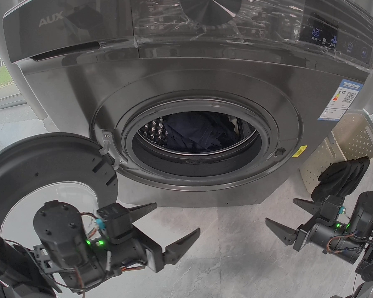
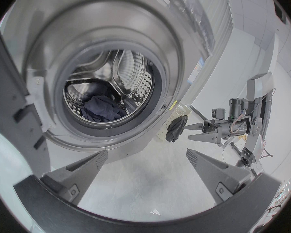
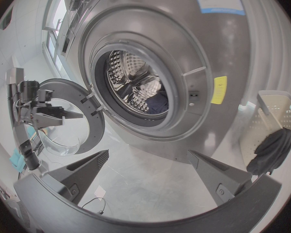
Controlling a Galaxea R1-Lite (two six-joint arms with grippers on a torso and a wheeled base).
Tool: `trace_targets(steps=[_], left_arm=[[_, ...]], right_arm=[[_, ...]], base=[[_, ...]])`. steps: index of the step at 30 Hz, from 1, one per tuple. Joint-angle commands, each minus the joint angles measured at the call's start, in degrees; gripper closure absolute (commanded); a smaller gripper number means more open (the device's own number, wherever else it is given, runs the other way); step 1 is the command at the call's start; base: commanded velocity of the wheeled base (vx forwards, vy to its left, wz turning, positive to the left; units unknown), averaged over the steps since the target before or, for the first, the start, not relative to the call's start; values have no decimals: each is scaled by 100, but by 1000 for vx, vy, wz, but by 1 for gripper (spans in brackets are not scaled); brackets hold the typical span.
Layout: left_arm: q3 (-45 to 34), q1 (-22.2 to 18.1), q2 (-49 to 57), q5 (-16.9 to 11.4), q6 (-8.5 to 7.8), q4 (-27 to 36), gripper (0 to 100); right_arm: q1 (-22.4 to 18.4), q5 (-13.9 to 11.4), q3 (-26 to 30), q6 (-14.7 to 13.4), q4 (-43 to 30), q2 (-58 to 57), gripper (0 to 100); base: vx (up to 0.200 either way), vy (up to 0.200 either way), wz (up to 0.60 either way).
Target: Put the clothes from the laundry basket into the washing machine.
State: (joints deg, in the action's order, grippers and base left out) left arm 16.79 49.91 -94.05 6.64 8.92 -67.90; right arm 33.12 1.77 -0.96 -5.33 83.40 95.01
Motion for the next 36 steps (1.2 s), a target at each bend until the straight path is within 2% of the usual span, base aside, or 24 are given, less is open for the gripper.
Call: trace_targets(steps=[1, 2, 4, 5, 6, 10, 11, 14, 16, 19, 20, 21, 22, 27, 29, 33, 35, 36], left_arm=[[-685, -271, 1284, 39, -242, -13, 0], [-800, -359, 1460, 48, -303, -13, 0], [-835, -385, 1512, 48, -312, -13, 0], [-1055, -508, 1978, 48, -339, -4, 0], [-1169, -535, 2189, 48, -365, 40, 0], [-1643, -842, 3007, 39, -567, 383, 0], [-1679, -983, 3341, 48, -576, 620, 0], [-1679, -1238, 3912, 39, -567, 1139, 0], [-1679, -1537, 4571, 12, -567, 1772, 0], [-1679, -1756, 5274, -23, -488, 2721, 0], [-1679, -1827, 5503, -23, -444, 3037, 0], [-1679, -1836, 5538, -23, -435, 3081, 0], [-1679, -1967, 6004, -23, -383, 3565, 0], [-1679, -2565, 7225, -155, -374, 4593, 0], [-1679, -2846, 7797, -278, -374, 4997, 0], [-1679, -3453, 8948, -735, -374, 6061, 0], [-1679, -3497, 8983, -629, -356, 6430, 0], [-1679, -3497, 8966, -550, -260, 6447, 0]], right_arm=[[-588, 25, 96, 120, -886, -1310, 0], [-640, 34, 96, 128, -1194, -1582, 0], [-649, 52, 96, 128, -1273, -1670, 0], [-667, 324, 96, 111, -2003, -2329, 0], [-658, 447, 96, 84, -2301, -2611, 0], [-763, 632, 96, -30, -3637, -3753, 0], [-939, 632, 96, -39, -4156, -4254, 0], [-1282, 588, 96, -12, -4885, -4966, 0], [-1581, 562, 96, 58, -5545, -5836, 0], [-1941, 535, 79, 93, -6274, -6689, 0], [-2047, 535, 79, 93, -6476, -6944, 0], [-2064, 535, 79, 93, -6503, -6979, 0], [-2187, 518, 79, 102, -6819, -7436, 0], [-2442, 509, 79, 190, -7584, -8455, 0], [-2539, 500, 88, 190, -7847, -8781, 0], [-2583, 491, 96, 146, -8023, -8974, 0], [-2591, 544, 96, 137, -8014, -8965, 0], [-2591, 570, 96, 146, -8023, -8965, 0]], base=[[0, 0, 0], [0, 0, 0], [-100, 0, 0], [-200, 0, 0], [-200, 0, 0], [-150, 0, 0], [0, 0, 0], [-133, 0, 0], [-200, 0, 0], [-133, 0, 0], [0, 0, 0], [0, 0, 0], [-200, 0, 0], [-200, 0, 0], [0, 0, 0], [0, 0, 0], [0, 0, 0], [0, 0, 0]])
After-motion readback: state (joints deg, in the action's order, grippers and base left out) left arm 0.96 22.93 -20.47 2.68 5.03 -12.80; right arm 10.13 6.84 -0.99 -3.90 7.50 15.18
